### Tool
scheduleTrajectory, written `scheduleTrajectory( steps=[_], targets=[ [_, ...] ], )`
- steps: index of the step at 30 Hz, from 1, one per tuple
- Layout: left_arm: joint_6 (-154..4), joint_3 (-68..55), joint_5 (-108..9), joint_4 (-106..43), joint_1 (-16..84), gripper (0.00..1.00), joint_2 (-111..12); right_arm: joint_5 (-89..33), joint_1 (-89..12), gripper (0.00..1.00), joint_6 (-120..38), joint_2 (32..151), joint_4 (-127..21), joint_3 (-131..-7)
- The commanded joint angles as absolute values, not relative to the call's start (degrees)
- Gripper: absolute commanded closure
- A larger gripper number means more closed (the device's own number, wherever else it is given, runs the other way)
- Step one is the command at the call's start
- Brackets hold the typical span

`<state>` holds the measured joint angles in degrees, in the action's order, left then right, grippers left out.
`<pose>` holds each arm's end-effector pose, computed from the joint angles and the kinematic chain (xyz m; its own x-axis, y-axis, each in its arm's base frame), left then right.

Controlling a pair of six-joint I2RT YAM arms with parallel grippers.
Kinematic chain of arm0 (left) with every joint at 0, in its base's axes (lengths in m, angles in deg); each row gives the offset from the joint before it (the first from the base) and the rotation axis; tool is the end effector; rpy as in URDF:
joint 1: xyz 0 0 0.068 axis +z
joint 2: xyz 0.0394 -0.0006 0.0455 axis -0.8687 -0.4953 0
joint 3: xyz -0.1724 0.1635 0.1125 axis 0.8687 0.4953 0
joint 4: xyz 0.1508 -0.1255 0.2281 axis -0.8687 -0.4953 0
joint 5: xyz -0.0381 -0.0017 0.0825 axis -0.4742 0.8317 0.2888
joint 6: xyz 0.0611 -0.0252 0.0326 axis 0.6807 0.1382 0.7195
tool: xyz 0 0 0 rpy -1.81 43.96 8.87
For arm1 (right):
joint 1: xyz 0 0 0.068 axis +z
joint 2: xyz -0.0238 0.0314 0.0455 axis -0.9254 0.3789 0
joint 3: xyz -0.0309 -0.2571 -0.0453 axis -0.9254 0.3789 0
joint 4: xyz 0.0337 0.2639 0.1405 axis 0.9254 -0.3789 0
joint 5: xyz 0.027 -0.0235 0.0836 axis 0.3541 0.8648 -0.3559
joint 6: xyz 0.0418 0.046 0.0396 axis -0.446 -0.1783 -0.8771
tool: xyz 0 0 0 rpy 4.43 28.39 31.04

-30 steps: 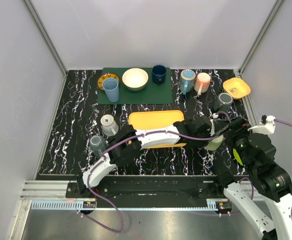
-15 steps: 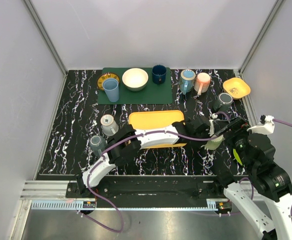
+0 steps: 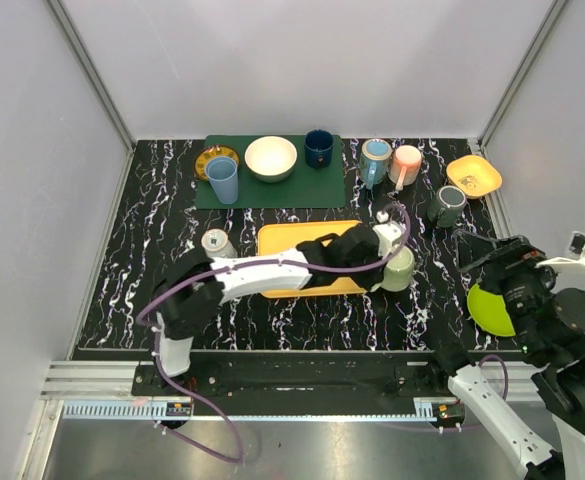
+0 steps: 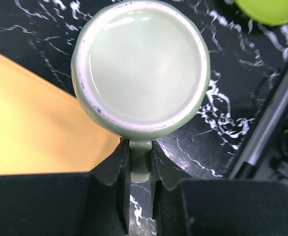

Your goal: Turn the mug right side up

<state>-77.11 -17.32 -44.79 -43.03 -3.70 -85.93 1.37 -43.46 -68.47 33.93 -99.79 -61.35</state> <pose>0.2164 -0.4525 0.1763 -0.4801 0.4507 -0.7526 0.8287 0.5143 -0.2207 0.0842 0.0132 0.4510 -0.0692 0.5453 -0.8354 -0.0105 0.8370 0.5472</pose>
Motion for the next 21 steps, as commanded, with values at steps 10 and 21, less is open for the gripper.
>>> scheduleTrajectory(
  steps=[10,21],
  targets=[
    [-112.7,8.3,-53.5,-6.4,14.2,1.0,-47.7,-15.7,-43.3,0.11,-68.1,35.3,-94.9,-57.1],
    [-130.1,15.4,-72.0,22.0,19.0,1.0,-43.7,-55.2,-43.3,0.08,-93.7,41.4,-45.1,-29.8]
  ],
)
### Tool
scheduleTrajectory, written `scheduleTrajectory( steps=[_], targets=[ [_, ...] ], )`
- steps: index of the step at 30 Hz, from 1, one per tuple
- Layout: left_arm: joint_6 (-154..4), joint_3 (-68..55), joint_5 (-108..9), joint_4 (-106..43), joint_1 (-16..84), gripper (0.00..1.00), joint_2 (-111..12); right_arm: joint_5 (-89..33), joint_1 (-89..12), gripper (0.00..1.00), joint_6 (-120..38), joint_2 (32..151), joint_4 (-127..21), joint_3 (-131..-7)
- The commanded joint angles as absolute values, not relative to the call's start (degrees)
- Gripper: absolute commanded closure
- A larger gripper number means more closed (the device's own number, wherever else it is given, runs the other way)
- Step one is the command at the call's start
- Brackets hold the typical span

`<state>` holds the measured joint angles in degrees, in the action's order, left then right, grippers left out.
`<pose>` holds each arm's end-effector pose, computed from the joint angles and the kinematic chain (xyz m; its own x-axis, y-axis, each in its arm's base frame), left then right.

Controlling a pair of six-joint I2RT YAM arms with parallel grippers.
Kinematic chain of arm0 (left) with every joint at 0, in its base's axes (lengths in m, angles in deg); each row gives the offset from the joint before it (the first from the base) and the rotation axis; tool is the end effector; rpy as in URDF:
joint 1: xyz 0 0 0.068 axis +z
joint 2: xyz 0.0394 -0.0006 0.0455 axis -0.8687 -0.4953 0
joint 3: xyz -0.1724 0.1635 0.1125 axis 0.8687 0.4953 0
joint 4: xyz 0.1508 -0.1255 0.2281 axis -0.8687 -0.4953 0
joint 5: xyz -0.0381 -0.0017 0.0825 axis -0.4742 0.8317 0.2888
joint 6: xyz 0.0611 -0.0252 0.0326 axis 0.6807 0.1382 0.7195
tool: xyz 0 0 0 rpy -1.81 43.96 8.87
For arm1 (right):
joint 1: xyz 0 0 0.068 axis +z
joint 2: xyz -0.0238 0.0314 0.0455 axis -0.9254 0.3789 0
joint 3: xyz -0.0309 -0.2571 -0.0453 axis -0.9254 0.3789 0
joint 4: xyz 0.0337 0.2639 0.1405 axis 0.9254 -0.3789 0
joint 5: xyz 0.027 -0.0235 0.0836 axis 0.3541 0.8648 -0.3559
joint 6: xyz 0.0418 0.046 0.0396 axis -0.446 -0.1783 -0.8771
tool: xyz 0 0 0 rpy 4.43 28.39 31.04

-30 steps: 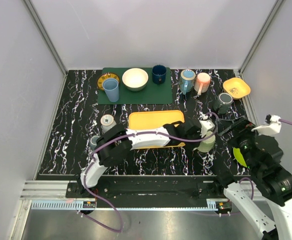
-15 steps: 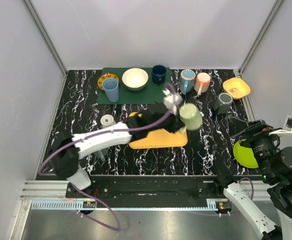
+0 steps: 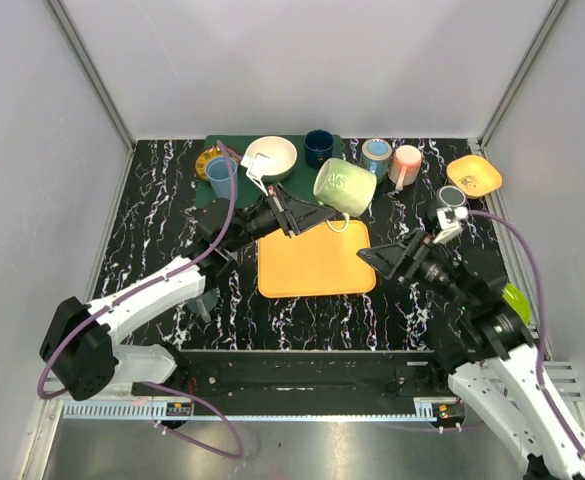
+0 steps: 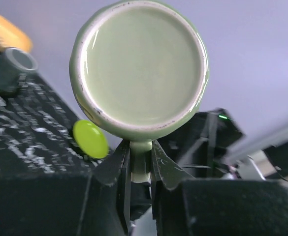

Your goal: Turn the mug right side up

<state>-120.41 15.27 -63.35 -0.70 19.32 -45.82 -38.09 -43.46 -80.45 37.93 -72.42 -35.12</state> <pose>0.2559 -0.2530 0.3304 -0.6600 -0.4545 -0.5982 0.6094 0.1416 -0.7801 0.1661 0.0957 0.3449 -0.5515 0.5071 -0.6623 -0.3921 0.5432 0.7424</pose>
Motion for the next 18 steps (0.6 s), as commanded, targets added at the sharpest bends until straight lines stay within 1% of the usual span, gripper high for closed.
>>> scheduleTrajectory(
  steps=[1,5,11,14,15,18],
  targets=[
    [-130.3,16.1,-71.9,22.0,19.0,1.0,-43.5,-56.6,-43.4,0.08,-94.5,42.5,-40.3,-29.4],
    [-129.6,16.9,-71.6,19.9,18.9,1.0,-42.4,-59.2,-43.3,0.09,-92.8,48.5,-38.8,-32.6],
    [-127.1,16.3,-71.5,15.3,18.3,1.0,-42.3,-58.9,-43.3,0.11,-92.7,53.0,-35.1,-34.9],
    [-126.7,16.7,-70.9,15.1,17.6,1.0,-42.2,-57.5,-43.3,0.15,-92.7,55.0,-33.7,-35.3],
    [-126.7,16.7,-70.6,15.1,17.3,1.0,-42.4,-57.1,-43.3,0.19,-92.9,55.5,-33.0,-35.1],
    [-126.2,16.6,-69.9,14.5,16.4,1.0,-42.9,-57.0,-43.3,0.26,-94.4,58.3,-29.2,-34.9]
  ],
)
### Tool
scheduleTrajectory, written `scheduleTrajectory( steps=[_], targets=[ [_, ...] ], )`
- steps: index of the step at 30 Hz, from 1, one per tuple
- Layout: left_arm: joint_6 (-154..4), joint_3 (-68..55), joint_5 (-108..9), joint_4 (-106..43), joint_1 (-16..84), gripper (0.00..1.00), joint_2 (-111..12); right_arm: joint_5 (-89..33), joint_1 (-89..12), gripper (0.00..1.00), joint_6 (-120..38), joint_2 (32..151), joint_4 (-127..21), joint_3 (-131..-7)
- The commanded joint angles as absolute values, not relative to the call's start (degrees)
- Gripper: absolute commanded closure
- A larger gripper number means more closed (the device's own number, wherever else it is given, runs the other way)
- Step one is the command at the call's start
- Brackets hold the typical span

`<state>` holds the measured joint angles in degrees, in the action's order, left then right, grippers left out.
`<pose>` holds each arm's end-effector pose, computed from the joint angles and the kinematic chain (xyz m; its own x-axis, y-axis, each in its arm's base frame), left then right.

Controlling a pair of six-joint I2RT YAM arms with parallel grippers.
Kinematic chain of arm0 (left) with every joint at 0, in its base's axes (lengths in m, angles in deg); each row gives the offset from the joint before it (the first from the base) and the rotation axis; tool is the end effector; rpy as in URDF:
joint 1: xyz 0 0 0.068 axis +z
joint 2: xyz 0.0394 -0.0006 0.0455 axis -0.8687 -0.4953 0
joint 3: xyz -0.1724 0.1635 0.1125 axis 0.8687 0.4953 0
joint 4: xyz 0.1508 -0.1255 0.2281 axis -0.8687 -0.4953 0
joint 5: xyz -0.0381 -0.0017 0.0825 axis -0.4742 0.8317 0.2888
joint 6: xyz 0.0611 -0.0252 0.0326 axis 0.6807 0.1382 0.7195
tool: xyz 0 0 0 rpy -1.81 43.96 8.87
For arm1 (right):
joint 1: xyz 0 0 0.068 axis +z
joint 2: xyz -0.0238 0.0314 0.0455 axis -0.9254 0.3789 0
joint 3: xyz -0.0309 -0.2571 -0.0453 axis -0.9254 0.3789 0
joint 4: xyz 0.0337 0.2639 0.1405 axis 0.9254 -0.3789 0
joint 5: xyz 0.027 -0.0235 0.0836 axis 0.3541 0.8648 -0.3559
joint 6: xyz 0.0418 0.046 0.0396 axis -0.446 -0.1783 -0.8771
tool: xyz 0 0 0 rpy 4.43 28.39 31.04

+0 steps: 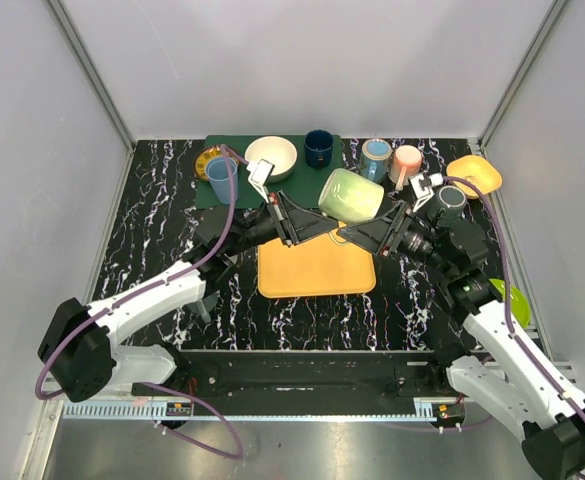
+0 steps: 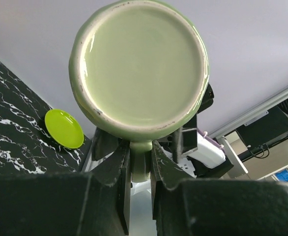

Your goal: Turn the mug right side up

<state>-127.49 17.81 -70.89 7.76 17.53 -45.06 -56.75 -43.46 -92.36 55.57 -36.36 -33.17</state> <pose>0.2340 -0.2580 0.3340 -0.7399 -0.3794 -0.5555 0.6157 -0.0493 -0.7864 0.2166 0.1379 0.3481 -0.6489 0.4571 -0.6083 -0.5940 0.1952 0.7804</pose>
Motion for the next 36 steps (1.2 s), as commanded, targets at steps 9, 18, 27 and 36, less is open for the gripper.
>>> scheduleTrajectory(
  steps=[9,18,27,36],
  targets=[
    [-126.2,15.7,-71.2,14.8,15.6,1.0,-43.9,-62.5,-43.3,0.48,-96.1,64.3,-23.8,-37.4],
    [-126.2,16.0,-71.8,15.4,13.8,1.0,-45.5,-64.7,-43.2,0.7,-99.8,66.4,-17.1,-36.0],
    [-126.4,16.1,-72.7,16.4,12.6,1.0,-47.4,-68.4,-42.8,1.0,-103.9,69.7,-11.0,-35.5],
    [-123.5,19.3,-70.1,12.4,15.7,0.41,-42.4,-61.2,-42.8,1.0,-91.0,60.5,-30.0,-36.3]
  ],
)
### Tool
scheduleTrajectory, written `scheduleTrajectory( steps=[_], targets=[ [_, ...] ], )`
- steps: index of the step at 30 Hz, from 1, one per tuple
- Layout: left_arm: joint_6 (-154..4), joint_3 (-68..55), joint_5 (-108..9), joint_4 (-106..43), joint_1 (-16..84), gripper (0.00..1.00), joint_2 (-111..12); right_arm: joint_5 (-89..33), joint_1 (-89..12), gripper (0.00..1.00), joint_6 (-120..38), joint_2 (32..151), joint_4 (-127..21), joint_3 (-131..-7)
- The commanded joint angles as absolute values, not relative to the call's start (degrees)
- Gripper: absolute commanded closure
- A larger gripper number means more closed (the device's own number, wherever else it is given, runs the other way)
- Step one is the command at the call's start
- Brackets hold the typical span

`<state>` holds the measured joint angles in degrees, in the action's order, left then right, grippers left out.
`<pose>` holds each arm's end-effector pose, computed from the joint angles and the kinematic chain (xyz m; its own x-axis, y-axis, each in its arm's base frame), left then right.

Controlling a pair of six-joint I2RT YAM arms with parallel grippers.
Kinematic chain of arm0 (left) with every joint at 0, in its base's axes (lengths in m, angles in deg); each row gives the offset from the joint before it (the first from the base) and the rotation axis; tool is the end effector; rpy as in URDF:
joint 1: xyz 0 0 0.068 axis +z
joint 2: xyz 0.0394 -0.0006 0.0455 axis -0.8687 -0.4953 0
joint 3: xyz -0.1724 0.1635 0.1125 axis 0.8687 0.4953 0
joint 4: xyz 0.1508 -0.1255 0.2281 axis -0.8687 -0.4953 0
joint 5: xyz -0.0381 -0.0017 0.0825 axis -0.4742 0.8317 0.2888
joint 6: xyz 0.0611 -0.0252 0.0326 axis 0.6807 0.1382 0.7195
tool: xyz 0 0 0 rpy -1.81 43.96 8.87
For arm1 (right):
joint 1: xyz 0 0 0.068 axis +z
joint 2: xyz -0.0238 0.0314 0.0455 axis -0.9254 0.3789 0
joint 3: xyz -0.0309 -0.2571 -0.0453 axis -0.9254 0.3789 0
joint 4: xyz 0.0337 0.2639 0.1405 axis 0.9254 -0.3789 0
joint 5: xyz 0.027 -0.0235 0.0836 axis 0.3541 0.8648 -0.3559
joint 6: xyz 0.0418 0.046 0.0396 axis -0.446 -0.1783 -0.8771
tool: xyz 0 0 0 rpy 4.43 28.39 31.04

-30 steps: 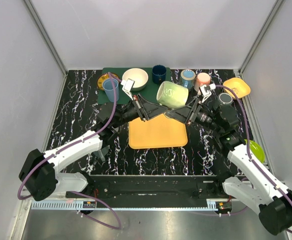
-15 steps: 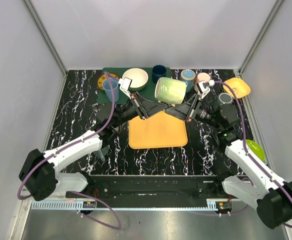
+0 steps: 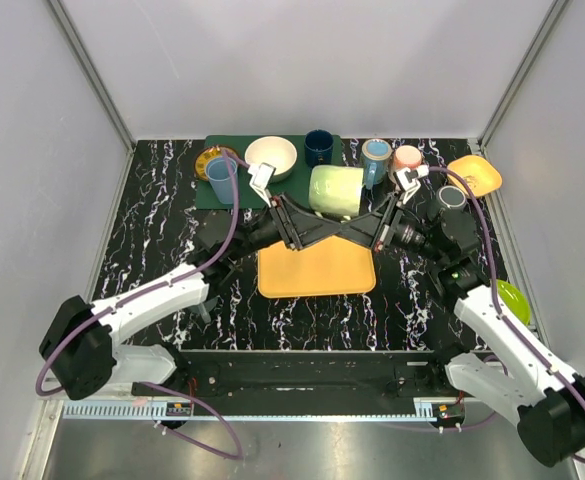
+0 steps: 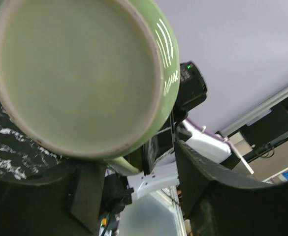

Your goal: Turn the mug right side up

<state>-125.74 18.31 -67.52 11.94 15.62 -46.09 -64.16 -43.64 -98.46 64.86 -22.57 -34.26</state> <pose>0.2292 -0.2649 0.3340 -0.7004 -0.4231 -0.5748 0.6542 -0.0585 -0.7540 0.2377 0.1531 0.3430 -0.7058 0.3954 -0.5878 -0.6169 0.0648 0.7844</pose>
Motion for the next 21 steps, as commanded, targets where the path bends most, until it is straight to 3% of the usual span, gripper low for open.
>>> scheduleTrajectory(
  steps=[1,7,11,15,21],
  targets=[
    [-122.5,19.6,-69.8,10.7,16.0,0.38,-41.0,-61.3,-42.8,1.0,-90.4,59.8,-30.3,-36.3],
    [-120.1,22.2,-68.4,3.7,20.4,0.31,-34.6,-54.8,-42.8,1.0,-83.4,55.9,-42.7,-39.0],
    [-114.2,25.5,-62.8,-8.5,24.3,0.26,-27.2,-43.9,-42.8,1.0,-74.8,56.3,-65.3,-46.5],
    [-107.5,27.2,-50.5,-25.7,25.0,0.25,-19.7,-27.5,-42.8,1.0,-67.0,61.4,-80.3,-51.9],
    [-104.1,31.2,-41.5,-33.8,25.1,0.27,-9.2,-17.4,-42.8,1.0,-59.7,72.8,-89.1,-55.6]
  ],
)
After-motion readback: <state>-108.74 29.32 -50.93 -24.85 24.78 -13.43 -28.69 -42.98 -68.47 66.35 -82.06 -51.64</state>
